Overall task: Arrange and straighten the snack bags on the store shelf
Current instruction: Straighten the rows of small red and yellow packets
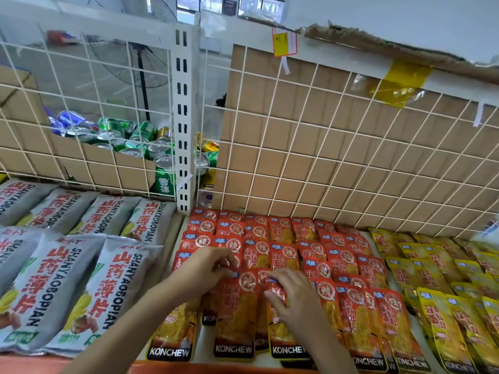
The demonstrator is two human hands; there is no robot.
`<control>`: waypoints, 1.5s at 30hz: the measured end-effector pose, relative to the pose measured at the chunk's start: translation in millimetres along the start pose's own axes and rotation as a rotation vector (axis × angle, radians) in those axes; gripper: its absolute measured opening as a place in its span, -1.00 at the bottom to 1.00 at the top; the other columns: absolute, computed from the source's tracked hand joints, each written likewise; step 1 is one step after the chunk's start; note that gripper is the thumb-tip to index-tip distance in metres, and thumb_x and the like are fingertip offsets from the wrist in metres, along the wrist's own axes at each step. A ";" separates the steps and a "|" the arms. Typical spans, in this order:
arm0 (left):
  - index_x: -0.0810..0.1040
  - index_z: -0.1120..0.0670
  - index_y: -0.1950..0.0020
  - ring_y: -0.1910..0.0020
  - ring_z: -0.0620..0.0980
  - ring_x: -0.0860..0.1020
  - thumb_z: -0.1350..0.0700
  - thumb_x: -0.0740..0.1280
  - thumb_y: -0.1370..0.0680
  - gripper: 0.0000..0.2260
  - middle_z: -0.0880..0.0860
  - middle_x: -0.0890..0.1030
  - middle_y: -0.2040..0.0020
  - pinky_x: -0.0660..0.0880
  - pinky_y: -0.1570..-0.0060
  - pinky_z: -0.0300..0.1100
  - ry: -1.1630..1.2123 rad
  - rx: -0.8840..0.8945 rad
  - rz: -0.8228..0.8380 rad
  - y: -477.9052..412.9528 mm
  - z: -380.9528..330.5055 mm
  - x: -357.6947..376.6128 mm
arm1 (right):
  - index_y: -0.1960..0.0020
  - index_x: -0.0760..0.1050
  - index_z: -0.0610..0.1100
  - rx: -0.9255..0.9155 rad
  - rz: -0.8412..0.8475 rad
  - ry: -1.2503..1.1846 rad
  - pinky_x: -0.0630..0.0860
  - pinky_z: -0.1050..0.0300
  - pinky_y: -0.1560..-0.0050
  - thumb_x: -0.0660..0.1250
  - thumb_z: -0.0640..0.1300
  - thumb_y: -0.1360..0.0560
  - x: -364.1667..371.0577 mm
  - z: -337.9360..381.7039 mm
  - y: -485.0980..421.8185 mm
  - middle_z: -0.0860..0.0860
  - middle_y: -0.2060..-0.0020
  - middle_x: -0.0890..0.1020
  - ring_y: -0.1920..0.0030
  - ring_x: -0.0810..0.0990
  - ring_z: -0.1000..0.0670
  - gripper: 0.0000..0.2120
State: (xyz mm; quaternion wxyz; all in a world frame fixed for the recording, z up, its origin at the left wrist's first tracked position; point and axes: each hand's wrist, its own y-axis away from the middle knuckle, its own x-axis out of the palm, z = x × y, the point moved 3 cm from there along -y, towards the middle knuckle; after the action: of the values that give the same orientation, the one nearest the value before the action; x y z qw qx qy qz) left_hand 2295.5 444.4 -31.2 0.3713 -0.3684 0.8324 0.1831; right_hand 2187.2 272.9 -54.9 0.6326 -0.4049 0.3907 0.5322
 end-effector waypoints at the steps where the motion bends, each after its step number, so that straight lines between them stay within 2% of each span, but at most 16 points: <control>1: 0.47 -0.11 0.13 0.17 -0.21 0.47 0.18 0.34 -0.52 -0.83 -0.21 0.49 0.19 0.33 0.26 -0.41 -0.005 -0.006 -0.004 1.8 2.7 -2.4 | -0.36 0.27 0.15 -0.006 -0.005 0.010 0.03 0.34 -0.31 -0.38 0.47 -0.29 -0.6 0.1 0.4 0.32 -0.20 0.29 -0.22 0.14 0.32 -0.15; 4: 0.48 -0.11 0.12 0.14 -0.18 0.49 0.19 0.31 -0.53 -0.82 -0.22 0.50 0.19 0.35 0.26 -0.40 0.005 -0.028 -0.017 5.5 7.0 -8.9 | -0.34 0.33 0.11 -0.035 -0.040 0.037 -0.07 0.26 -0.37 -0.25 0.44 -0.36 -1.3 6.0 0.4 0.28 -0.20 0.35 -0.21 0.18 0.30 -0.24; 8: 0.56 -0.06 0.02 0.05 -0.16 0.48 0.17 0.30 -0.54 -0.87 -0.17 0.52 0.12 0.34 0.21 -0.46 -0.041 -0.042 -0.058 8.5 10.4 -11.7 | -0.26 0.45 0.06 -0.069 -0.109 0.066 0.03 0.10 -0.40 -0.09 0.31 -0.46 7.1 9.9 -4.3 0.20 -0.16 0.51 -0.22 0.42 0.18 -0.42; 11: 0.57 -0.04 -0.06 -0.13 -0.11 0.45 0.12 0.30 -0.54 -0.86 -0.13 0.52 -0.04 0.38 -0.07 -0.31 -0.174 -0.008 -0.075 12.1 14.3 -7.0 | -0.24 0.46 0.07 -0.064 -0.118 0.089 0.07 0.08 -0.36 -0.02 0.25 -0.47 10.8 9.6 -6.5 0.18 -0.13 0.54 -0.18 0.47 0.13 -0.50; 14: 0.54 -0.07 -0.14 -0.26 -0.07 0.35 0.10 0.25 -0.56 -0.81 -0.09 0.49 -0.18 0.27 -0.28 -0.15 -0.261 -0.004 -0.090 16.4 19.6 -1.1 | -0.22 0.48 0.06 -0.066 -0.135 0.116 0.15 0.09 -0.30 0.01 0.23 -0.46 10.9 11.1 -7.8 0.17 -0.11 0.55 -0.15 0.50 0.12 -0.53; 19: 0.48 -0.09 -0.20 -0.23 -0.07 0.33 0.08 0.22 -0.57 -0.78 -0.12 0.42 -0.17 0.25 -0.21 -0.18 -0.306 0.024 -0.211 20.4 17.4 2.4 | -0.25 0.46 0.05 -0.045 -0.102 0.085 0.11 0.13 -0.32 -0.03 0.24 -0.46 8.9 12.0 -7.2 0.16 -0.14 0.53 -0.20 0.46 0.11 -0.48; 22: 0.48 -0.07 -0.18 -0.21 -0.08 0.36 0.05 0.26 -0.53 -0.78 -0.10 0.47 -0.17 0.38 -0.19 -0.07 -0.310 0.048 -0.357 31.3 15.1 7.6 | -0.13 0.52 0.07 -0.032 -0.147 0.134 0.19 0.16 -0.31 0.07 0.20 -0.46 4.6 14.9 -5.4 0.19 -0.01 0.59 -0.05 0.56 0.14 -0.60; 24: 0.46 -0.07 -0.18 -0.18 -0.09 0.40 -0.08 0.19 -0.48 -0.70 -0.08 0.51 -0.16 0.45 -0.14 -0.03 -0.340 0.058 -0.438 44.6 14.5 16.5 | -0.10 0.53 0.08 -0.047 -0.164 0.135 0.23 0.11 -0.28 0.10 0.18 -0.45 1.9 17.3 -5.8 0.20 0.02 0.60 -0.01 0.57 0.16 -0.64; 26: 0.41 -0.05 -0.27 -0.26 -0.04 0.39 -0.22 0.11 -0.45 -0.54 -0.05 0.51 -0.24 0.32 -0.26 -0.06 -0.393 -0.024 -0.411 56.3 16.2 28.0 | -0.12 0.52 0.07 -0.073 -0.164 0.130 0.38 0.12 -0.24 0.10 0.16 -0.45 -0.1 21.1 -7.2 0.19 0.01 0.60 -0.02 0.56 0.15 -0.63; 29: 0.37 0.00 -0.32 -0.29 0.01 0.31 -0.35 0.05 -0.42 -0.39 0.03 0.53 -0.26 0.17 -0.27 -0.02 -0.502 -0.120 -0.370 66.9 20.2 40.9 | -0.20 0.50 0.02 -0.104 -0.097 0.092 0.30 0.14 -0.21 0.04 0.17 -0.46 0.0 29.3 -12.4 0.14 -0.09 0.57 -0.13 0.53 0.09 -0.54; 31: 0.38 -0.01 -0.33 -0.31 0.00 0.30 -0.40 -0.08 -0.47 -0.35 0.02 0.53 -0.27 0.27 -0.29 0.04 -0.526 -0.183 -0.357 68.5 23.5 43.6 | -0.24 0.49 -0.01 -0.136 -0.061 0.063 0.27 0.16 -0.24 -0.01 0.18 -0.45 0.5 34.9 -16.9 0.12 -0.14 0.54 -0.20 0.48 0.07 -0.48; 33: 0.39 -0.01 -0.34 -0.31 0.00 0.30 -0.41 -0.17 -0.47 -0.30 0.01 0.53 -0.27 0.41 -0.18 0.09 -0.528 -0.226 -0.336 67.9 25.4 44.9 | -0.19 0.53 -0.02 -0.182 -0.051 0.071 0.35 0.16 -0.18 0.04 0.17 -0.45 3.3 40.8 -17.6 0.12 -0.09 0.57 -0.14 0.52 0.07 -0.51; 37: 0.39 0.05 -0.36 -0.31 0.01 0.31 -0.42 -0.17 -0.46 -0.25 0.03 0.53 -0.27 0.38 -0.12 0.04 -0.507 -0.276 -0.319 66.9 24.4 45.7 | -0.29 0.45 -0.04 -0.236 0.004 0.040 0.31 0.10 -0.27 0.03 0.23 -0.45 11.4 47.7 -19.6 0.09 -0.18 0.51 -0.23 0.43 0.04 -0.44; 41: 0.43 0.05 -0.33 -0.29 0.01 0.37 -0.43 -0.18 -0.46 -0.23 0.03 0.55 -0.25 0.45 -0.12 0.07 -0.501 -0.313 -0.323 66.4 22.2 46.0 | -0.37 0.34 -0.01 -0.224 0.072 0.026 0.17 0.15 -0.35 0.21 0.16 -0.51 10.5 47.8 -19.8 0.11 -0.27 0.40 -0.32 0.30 0.07 -0.51; 43: 0.44 0.04 -0.32 -0.29 0.01 0.32 -0.44 -0.14 -0.45 -0.25 0.04 0.55 -0.25 0.32 -0.19 0.05 -0.501 -0.313 -0.311 65.0 22.8 48.1 | -0.37 0.34 -0.01 -0.214 0.067 0.032 0.17 0.16 -0.35 0.22 0.16 -0.50 9.6 49.5 -19.1 0.11 -0.27 0.40 -0.31 0.30 0.08 -0.51; 45: 0.44 0.05 -0.31 -0.28 0.02 0.31 -0.43 -0.02 -0.41 -0.27 0.06 0.54 -0.25 0.20 -0.14 0.04 -0.484 -0.310 -0.293 63.9 22.5 50.0 | -0.37 0.34 0.00 -0.209 0.055 0.036 0.17 0.18 -0.33 0.22 0.17 -0.50 8.5 51.6 -18.0 0.12 -0.26 0.40 -0.30 0.31 0.08 -0.51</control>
State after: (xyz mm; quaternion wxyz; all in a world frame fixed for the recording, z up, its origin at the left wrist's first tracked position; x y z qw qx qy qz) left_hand 2235.8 475.8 -81.7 0.5204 -0.4821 0.6203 0.3345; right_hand 2209.4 321.9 -42.1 0.5651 -0.4673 0.3553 0.5797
